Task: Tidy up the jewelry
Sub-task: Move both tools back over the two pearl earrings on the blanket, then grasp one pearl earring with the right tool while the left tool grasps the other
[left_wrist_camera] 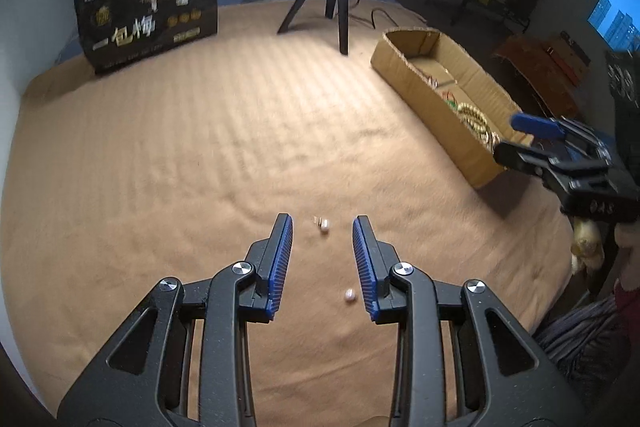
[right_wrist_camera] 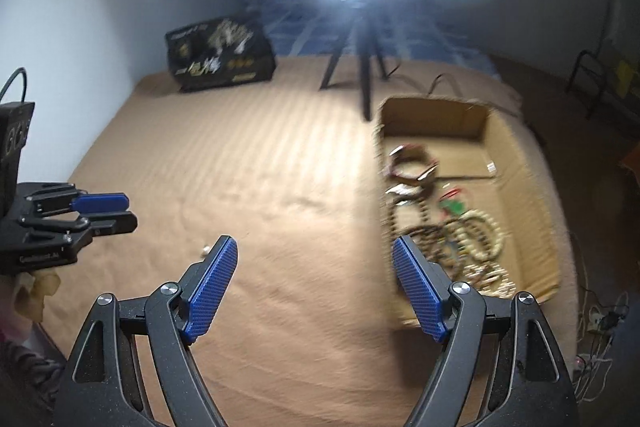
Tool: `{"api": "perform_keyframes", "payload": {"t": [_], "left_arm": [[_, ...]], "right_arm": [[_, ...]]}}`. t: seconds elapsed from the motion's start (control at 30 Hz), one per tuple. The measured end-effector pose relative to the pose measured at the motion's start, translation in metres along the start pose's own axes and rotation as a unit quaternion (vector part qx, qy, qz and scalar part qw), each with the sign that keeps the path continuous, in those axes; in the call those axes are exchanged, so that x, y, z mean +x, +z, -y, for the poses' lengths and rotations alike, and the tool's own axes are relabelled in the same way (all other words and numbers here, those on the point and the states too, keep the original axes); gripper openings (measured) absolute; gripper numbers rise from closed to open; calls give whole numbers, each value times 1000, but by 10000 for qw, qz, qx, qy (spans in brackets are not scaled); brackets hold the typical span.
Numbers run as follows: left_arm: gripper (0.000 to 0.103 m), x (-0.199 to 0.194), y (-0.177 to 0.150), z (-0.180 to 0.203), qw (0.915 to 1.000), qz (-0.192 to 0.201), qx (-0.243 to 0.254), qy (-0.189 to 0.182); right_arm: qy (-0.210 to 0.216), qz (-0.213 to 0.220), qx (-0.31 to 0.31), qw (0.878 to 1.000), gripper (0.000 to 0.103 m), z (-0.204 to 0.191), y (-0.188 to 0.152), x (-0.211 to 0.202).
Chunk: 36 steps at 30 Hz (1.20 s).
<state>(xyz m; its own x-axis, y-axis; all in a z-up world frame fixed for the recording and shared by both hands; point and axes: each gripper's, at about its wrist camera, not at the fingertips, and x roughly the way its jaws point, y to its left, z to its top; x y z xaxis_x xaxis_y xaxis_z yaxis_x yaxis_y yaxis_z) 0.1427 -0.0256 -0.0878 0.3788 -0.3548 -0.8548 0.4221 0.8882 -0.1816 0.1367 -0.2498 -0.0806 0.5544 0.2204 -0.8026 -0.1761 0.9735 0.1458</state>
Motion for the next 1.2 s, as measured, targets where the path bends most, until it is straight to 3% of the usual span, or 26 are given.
{"api": "perform_keyframes", "payload": {"t": [0.17, 0.2, 0.27, 0.5, 0.77, 1.2], "left_arm": [[31, 12, -24, 2, 9991, -331, 95, -267], [31, 13, -28, 3, 9987, -362, 130, -325], [31, 16, -34, 4, 9979, -420, 141, -483], [31, 36, -54, 9, 9941, -770, 214, -735], [25, 48, -58, 11, 9920, -893, 234, -857], [25, 54, -59, 8, 9926, -891, 235, -786]], "right_arm": [[452, -280, 119, 9985, 78, -14, 0, 18], [542, -354, 154, 9978, 75, -17, 0, 23], [672, -509, 206, 9962, 60, -21, 0, 32], [1077, -981, 428, 9884, 43, -42, 2, 70], [1190, -1379, 396, 9825, 25, -66, -1, 108], [1023, -1599, 138, 9817, 15, -92, -3, 139]]}}
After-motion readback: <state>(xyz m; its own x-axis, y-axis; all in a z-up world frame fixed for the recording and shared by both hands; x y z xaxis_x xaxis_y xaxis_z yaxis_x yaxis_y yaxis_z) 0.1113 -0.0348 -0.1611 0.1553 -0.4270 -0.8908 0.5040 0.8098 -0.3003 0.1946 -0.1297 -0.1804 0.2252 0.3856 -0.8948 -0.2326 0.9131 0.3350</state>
